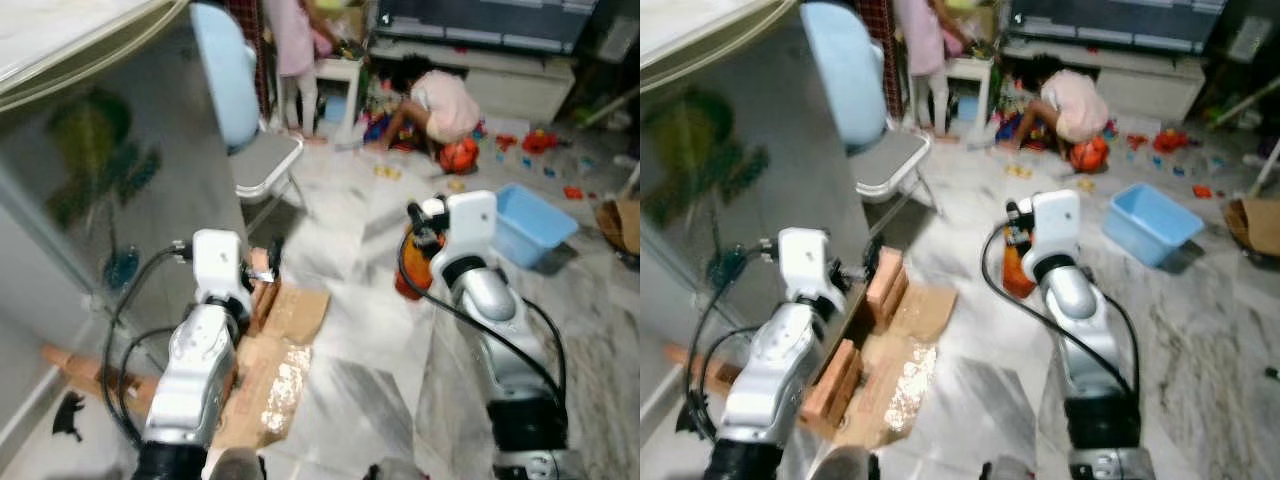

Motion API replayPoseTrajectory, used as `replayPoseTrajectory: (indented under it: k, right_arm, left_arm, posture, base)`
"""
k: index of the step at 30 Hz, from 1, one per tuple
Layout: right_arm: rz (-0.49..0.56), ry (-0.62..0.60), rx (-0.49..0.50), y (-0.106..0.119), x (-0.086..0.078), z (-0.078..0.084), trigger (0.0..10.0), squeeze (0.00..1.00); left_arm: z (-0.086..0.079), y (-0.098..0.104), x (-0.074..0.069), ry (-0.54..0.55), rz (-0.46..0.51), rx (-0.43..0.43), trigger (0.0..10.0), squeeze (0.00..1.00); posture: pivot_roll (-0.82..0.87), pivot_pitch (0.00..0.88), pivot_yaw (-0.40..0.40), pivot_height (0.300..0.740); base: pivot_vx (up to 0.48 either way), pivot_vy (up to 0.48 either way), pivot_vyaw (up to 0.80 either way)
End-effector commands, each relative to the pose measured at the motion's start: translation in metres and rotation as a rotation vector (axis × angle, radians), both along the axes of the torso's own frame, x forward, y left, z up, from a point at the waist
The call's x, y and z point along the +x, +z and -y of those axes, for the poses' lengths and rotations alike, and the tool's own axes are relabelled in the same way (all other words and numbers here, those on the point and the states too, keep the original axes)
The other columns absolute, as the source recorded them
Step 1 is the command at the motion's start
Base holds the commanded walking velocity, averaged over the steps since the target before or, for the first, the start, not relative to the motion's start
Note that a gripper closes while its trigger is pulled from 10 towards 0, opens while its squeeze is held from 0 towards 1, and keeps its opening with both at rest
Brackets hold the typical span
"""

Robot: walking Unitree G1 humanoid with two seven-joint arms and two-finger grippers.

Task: Restocking fridge

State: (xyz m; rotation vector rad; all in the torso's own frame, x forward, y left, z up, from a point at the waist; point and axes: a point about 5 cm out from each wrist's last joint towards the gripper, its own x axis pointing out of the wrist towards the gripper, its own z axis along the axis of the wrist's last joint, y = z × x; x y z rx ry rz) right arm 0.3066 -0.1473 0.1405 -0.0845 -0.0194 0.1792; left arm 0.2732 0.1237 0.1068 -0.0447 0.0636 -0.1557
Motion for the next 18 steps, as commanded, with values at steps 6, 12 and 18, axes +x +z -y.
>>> replayPoseTrajectory:
  k: [6,12,18]
  right_arm:
    - [0.048,0.030,0.003,0.010,0.002,-0.009,10.0,0.00]
    - [-0.012,-0.004,-0.058,-0.004,0.002,-0.002,10.0,0.00]
    - [-0.059,-0.051,-0.097,-0.015,0.000,0.006,10.0,0.00]
  left_arm:
    - [-0.006,0.000,0.000,0.015,-0.006,0.007,10.0,0.00]
    - [-0.006,0.000,-0.001,-0.005,-0.005,0.020,10.0,0.00]
    - [-0.011,0.000,-0.001,0.000,0.004,0.032,10.0,0.00]
  posture:
    - [0.05,0.000,-0.025,0.740]
    - [0.05,0.000,-0.027,0.740]
    - [0.04,0.000,-0.027,0.740]
  base:
    - [-0.334,0.349,0.00]
    - [-0.309,0.371,0.00]
    - [-0.056,0.058,0.00]
